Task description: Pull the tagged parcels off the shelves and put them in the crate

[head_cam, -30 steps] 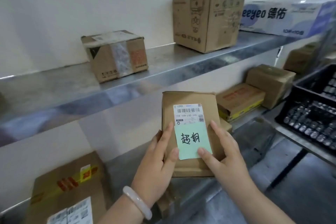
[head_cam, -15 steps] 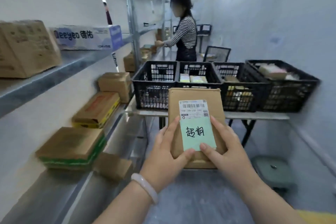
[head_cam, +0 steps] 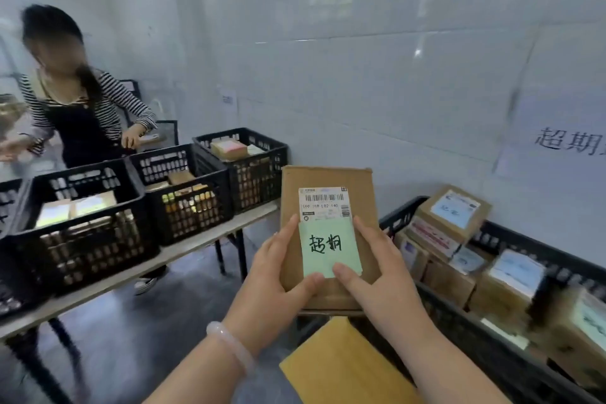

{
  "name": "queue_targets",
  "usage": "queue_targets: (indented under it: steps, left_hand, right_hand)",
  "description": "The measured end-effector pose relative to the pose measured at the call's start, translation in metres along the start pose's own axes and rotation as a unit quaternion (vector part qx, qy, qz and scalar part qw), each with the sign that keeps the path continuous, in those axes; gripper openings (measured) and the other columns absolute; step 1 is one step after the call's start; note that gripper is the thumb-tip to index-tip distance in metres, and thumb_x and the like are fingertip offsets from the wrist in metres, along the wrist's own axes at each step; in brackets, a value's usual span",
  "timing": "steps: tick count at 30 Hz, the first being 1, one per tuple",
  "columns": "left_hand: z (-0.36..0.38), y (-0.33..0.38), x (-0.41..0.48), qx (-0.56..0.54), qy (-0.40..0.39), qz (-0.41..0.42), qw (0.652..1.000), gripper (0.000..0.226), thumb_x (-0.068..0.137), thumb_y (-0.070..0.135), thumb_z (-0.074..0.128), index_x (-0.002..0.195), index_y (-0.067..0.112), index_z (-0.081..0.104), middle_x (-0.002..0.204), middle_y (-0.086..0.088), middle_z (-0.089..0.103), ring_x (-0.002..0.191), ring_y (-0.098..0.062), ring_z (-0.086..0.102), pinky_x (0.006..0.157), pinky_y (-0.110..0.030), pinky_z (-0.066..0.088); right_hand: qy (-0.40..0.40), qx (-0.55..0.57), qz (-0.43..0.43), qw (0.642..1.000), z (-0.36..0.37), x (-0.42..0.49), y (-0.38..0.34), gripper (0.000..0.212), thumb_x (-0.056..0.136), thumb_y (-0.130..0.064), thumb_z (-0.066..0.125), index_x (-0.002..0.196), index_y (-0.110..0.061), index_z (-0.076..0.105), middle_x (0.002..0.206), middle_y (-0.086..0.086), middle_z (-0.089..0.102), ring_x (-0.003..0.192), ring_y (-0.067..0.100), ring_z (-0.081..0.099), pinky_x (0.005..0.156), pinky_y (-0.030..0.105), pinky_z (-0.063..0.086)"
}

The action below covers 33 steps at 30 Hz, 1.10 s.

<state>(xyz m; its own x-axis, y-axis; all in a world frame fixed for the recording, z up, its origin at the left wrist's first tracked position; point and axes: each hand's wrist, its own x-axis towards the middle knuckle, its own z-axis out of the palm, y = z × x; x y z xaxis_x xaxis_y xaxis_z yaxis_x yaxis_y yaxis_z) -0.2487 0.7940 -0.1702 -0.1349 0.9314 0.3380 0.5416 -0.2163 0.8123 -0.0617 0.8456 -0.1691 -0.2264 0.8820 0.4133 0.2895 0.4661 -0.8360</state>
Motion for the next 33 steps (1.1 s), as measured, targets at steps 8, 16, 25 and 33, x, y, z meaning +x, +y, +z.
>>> queue_targets:
  steps: [8,16,25,33]
  left_hand:
    - [0.145,0.048,0.082,-0.066,-0.148,0.067,0.984,0.084,0.079,0.056,0.069,0.135,0.075,0.009,0.143,0.026,0.033,0.125,0.019,0.03,0.094,-0.005,0.036]
    - [0.237,0.069,0.135,-0.099,-0.301,0.096,0.944,0.085,0.073,0.064,0.064,0.137,0.073,0.009,0.15,0.019,0.03,0.135,0.002,0.028,0.112,-0.03,0.032]
    - [0.299,0.068,0.181,-0.127,-0.421,0.094,0.893,0.087,0.08,0.053,0.068,0.144,0.065,0.009,0.154,0.016,0.028,0.136,-0.001,0.029,0.107,-0.026,0.027]
    - [0.352,0.081,0.201,-0.106,-0.53,0.071,0.838,0.117,0.063,0.056,0.079,0.15,0.053,0.002,0.152,0.013,0.029,0.128,-0.002,0.038,0.104,-0.022,0.037]
  right_hand:
    - [0.141,-0.074,0.1,0.982,-0.132,0.002,0.062,0.075,0.079,-0.048,0.072,0.134,-0.07,0.025,0.147,-0.027,0.029,0.142,0.002,0.019,0.116,0.044,0.026]
    - [0.252,-0.118,0.175,0.944,-0.191,-0.011,0.099,0.073,0.08,-0.042,0.073,0.138,-0.059,0.033,0.149,-0.024,0.031,0.14,-0.004,0.019,0.117,0.038,0.022]
    - [0.296,-0.166,0.248,0.907,-0.211,0.002,0.126,0.076,0.081,-0.042,0.072,0.144,-0.049,0.03,0.151,-0.019,0.03,0.136,-0.003,0.023,0.112,0.03,0.024]
    - [0.34,-0.17,0.323,0.867,-0.236,-0.006,0.15,0.056,0.081,-0.047,0.071,0.131,-0.051,0.045,0.148,-0.013,0.039,0.139,0.009,0.03,0.114,0.044,0.029]
